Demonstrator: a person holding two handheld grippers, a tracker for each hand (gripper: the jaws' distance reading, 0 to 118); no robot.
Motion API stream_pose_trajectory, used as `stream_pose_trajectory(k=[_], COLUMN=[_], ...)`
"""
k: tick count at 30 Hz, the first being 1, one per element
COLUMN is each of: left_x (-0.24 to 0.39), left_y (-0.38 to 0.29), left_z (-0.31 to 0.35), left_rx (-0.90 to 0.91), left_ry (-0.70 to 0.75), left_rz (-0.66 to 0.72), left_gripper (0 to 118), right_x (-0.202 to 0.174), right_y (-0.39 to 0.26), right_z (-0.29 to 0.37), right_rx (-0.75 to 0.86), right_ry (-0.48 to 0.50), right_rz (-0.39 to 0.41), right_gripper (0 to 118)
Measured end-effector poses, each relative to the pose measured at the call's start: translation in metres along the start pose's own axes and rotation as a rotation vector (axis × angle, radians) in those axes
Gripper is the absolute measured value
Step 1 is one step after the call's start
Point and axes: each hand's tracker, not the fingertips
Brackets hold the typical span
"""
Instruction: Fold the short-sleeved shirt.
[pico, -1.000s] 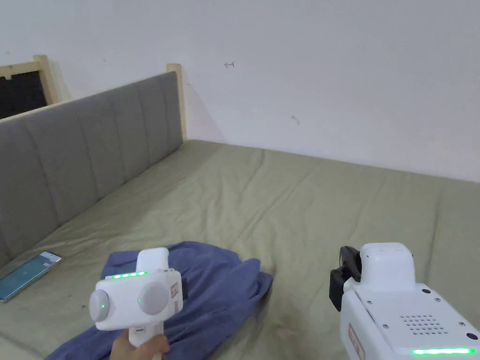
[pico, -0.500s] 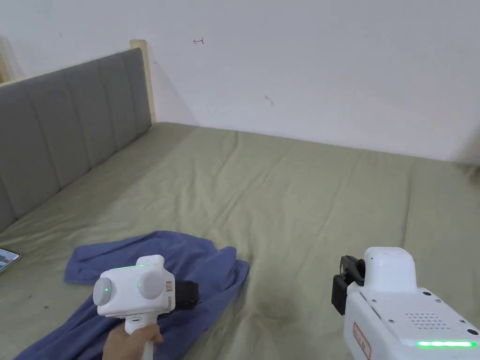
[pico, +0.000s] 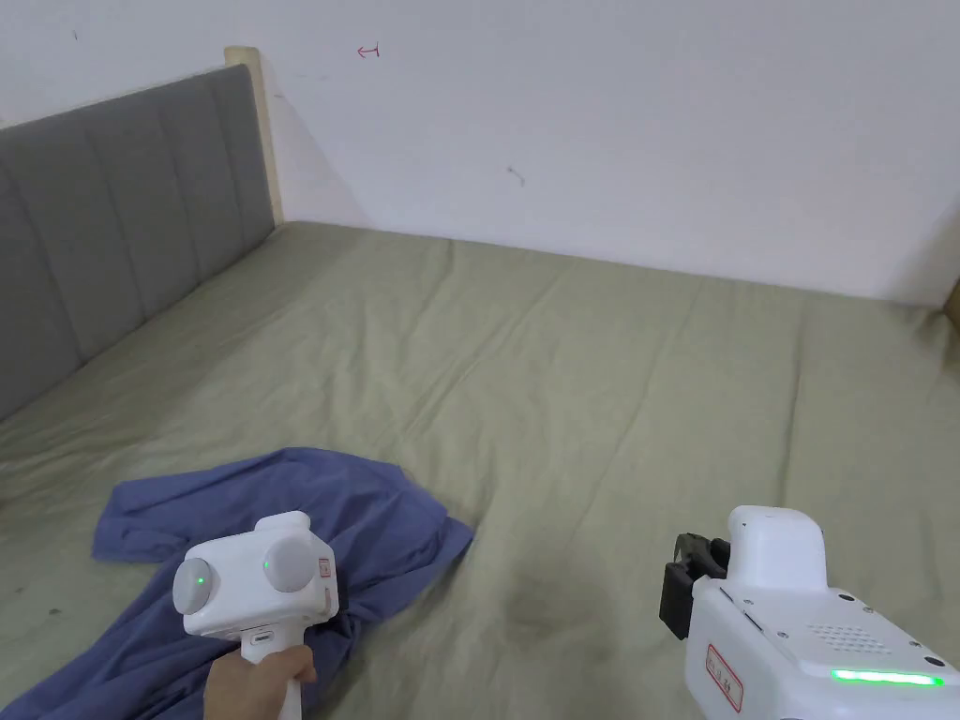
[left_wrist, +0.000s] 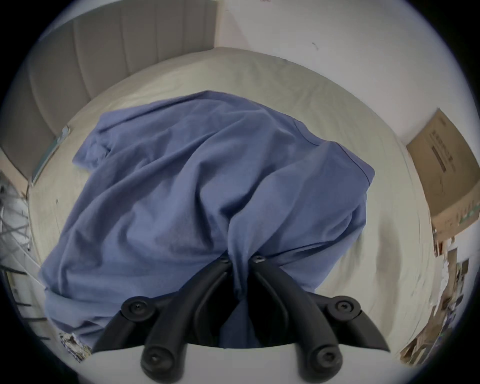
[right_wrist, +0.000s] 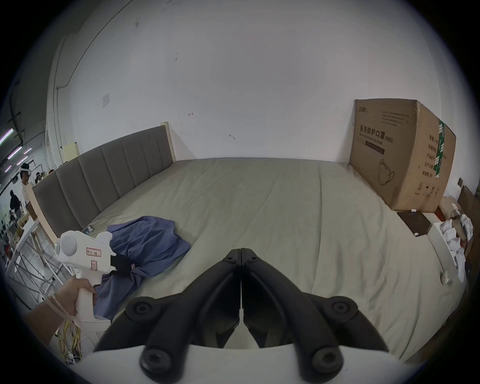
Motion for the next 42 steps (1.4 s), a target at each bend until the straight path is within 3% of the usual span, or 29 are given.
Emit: stream_pose_trajectory(k=[4,8,13,15,23,27,30,35,38,42], left_x=[0.004,0.000,0.030,0.046,0.191,0.281,0.340,0.406,0.415,0.410], left_y=[0.005,0.017,0.041,0.052,0.067,0.041,0.003,-0.094,-0.157,-0.207], left_z=[0.007,0.028,0.070,0.090,0.179,0.214,0.211,0.136,0.068,0.029], left_rx=[-0.005,0.021,0.102,0.145,0.240,0.221,0.152,-0.055,-0.276,-0.378], left_ry=[-0.008,-0.123,-0.182,-0.282,-0.630,-0.847,-0.914,-0.798,-0.746,-0.653], left_rz=[-0.032,0.083,0.036,0.063,-0.130,-0.269,-0.376,-0.558,-0.590,-0.672], left_gripper=[6,6,6,6,6,6,6,6,6,7], right_x=[0.010,0.025,0.047,0.057,0.109,0.145,0.175,0.221,0.241,0.255], right_y=[-0.001,0.001,0.006,0.009,0.022,0.021,0.015,-0.008,-0.030,-0.056], right_z=[0.002,0.007,0.019,0.027,0.071,0.103,0.125,0.147,0.153,0.151], right_rx=[-0.001,0.011,0.040,0.058,0.159,0.201,0.210,0.179,0.127,0.053], right_ry=[-0.019,-0.034,-0.079,-0.095,-0.242,-0.343,-0.420,-0.541,-0.571,-0.603], right_rz=[-0.006,-0.048,-0.091,-0.117,-0.150,-0.182,-0.225,-0.309,-0.373,-0.380], right_gripper=[0,0,0,0,0,0,0,0,0,0])
